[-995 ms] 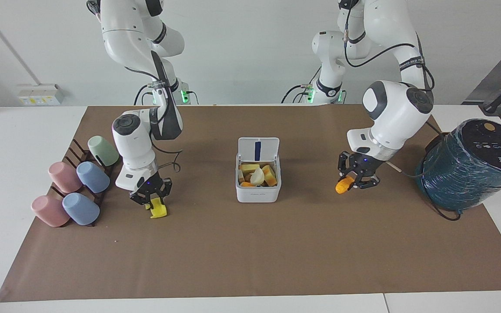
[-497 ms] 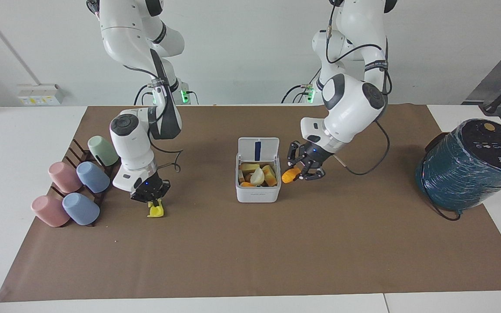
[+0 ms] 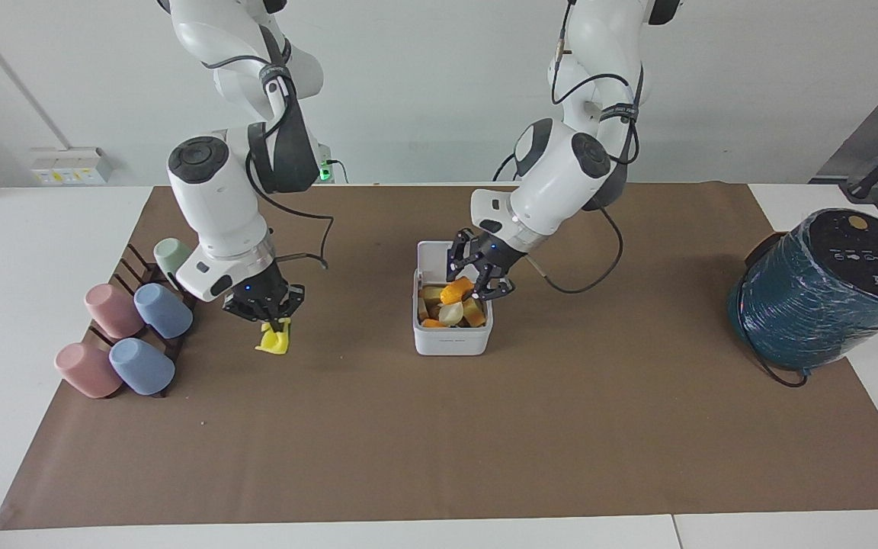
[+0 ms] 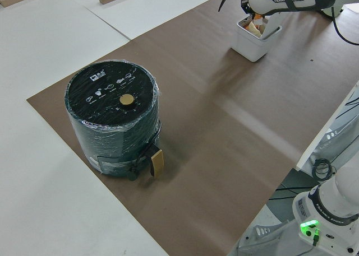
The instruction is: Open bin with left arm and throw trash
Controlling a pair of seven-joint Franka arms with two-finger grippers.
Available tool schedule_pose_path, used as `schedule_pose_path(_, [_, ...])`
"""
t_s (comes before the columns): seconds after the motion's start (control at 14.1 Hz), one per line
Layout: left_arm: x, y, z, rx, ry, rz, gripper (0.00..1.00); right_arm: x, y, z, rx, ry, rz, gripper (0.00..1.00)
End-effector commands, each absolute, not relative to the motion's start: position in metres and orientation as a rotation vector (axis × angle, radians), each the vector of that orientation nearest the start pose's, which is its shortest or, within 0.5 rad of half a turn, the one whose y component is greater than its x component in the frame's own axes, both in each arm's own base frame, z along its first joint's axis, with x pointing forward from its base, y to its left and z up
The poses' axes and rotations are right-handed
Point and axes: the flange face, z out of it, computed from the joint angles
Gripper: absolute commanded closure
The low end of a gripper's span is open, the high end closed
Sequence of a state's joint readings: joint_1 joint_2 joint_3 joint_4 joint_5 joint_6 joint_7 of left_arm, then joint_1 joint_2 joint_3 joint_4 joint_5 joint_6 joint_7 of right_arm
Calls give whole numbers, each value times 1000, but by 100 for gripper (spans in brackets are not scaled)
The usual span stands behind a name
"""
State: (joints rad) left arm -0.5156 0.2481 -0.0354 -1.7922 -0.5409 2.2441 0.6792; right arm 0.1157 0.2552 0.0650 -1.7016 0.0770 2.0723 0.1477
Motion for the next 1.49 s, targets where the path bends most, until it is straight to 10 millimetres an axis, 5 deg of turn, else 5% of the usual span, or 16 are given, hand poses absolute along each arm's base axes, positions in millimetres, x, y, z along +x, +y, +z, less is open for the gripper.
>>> schedule_pose_path(0.0, [546, -350, 442, -3215, 1558, -427, 0, 638, 125, 451, -2945, 151, -98, 100])
schedule_pose_path(0.28, [550, -328, 460, -3142, 1573, -374, 0, 630, 171, 455, -2876, 285, -72, 100])
schedule_pose_path(0.64, [571, -254, 513, -3018, 1492, -317, 0, 627, 228, 481, -2620, 571, -10, 100])
schedule_pose_path(0.85, [563, -208, 548, -3028, 1267, -267, 0, 605, 293, 478, -2552, 671, 17, 100])
schedule_pose_path(0.99, [555, -194, 567, -3023, 1090, -234, 0, 590, 323, 464, -2549, 697, 42, 100])
schedule_pose_path(1.28, [545, -144, 592, -3138, 715, -163, 0, 573, 339, 422, -2584, 697, 78, 99])
schedule_pose_path(1.42, [542, -122, 598, -3190, 474, -130, 0, 568, 338, 415, -2596, 694, 88, 81])
